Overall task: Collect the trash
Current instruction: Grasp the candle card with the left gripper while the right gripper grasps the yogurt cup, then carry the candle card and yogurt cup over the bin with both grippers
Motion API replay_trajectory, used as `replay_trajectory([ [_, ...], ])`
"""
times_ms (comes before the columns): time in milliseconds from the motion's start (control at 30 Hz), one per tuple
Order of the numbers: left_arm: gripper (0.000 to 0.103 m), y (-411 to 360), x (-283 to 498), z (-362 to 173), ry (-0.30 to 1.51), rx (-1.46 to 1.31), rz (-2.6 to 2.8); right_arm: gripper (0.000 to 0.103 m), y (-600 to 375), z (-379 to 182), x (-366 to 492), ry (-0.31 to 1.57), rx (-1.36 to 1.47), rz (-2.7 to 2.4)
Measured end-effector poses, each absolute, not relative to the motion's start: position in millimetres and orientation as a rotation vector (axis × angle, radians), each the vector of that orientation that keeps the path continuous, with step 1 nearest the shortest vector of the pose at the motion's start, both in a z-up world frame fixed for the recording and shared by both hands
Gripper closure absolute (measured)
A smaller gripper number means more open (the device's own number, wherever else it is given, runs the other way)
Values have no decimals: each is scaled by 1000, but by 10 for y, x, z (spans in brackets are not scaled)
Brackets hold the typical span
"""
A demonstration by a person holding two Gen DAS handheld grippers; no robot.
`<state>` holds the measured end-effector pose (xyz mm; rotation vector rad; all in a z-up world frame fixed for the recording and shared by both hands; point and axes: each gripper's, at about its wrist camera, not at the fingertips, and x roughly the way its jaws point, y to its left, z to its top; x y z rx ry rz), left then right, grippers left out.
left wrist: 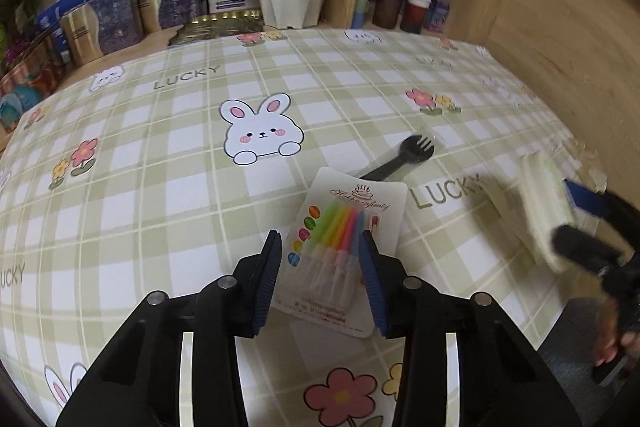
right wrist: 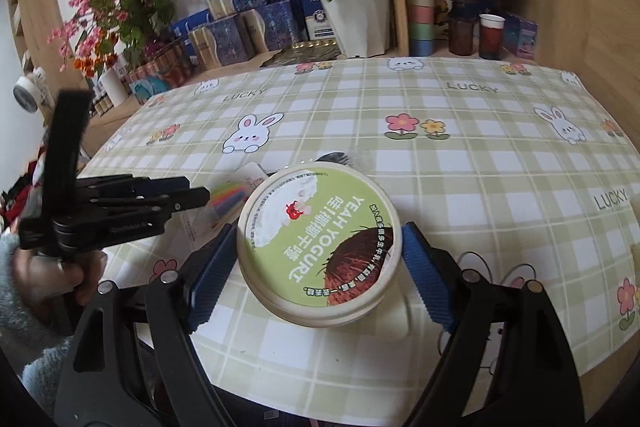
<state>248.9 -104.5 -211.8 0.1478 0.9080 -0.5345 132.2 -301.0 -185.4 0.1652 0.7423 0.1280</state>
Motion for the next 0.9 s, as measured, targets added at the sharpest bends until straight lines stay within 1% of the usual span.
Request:
replay_trajectory([
  [200,64,-1189,2509,-2235,939,248,-542,22,-3116,-1846,1252,733,210,115],
  [467,66,-1155,2483,-2230,962,223,-527,22,-3145,-1838,1130,734,234,112],
  [900,67,-881,1878,-1747,875,144,-527,22,-3017,-1757,838,735,222,136],
])
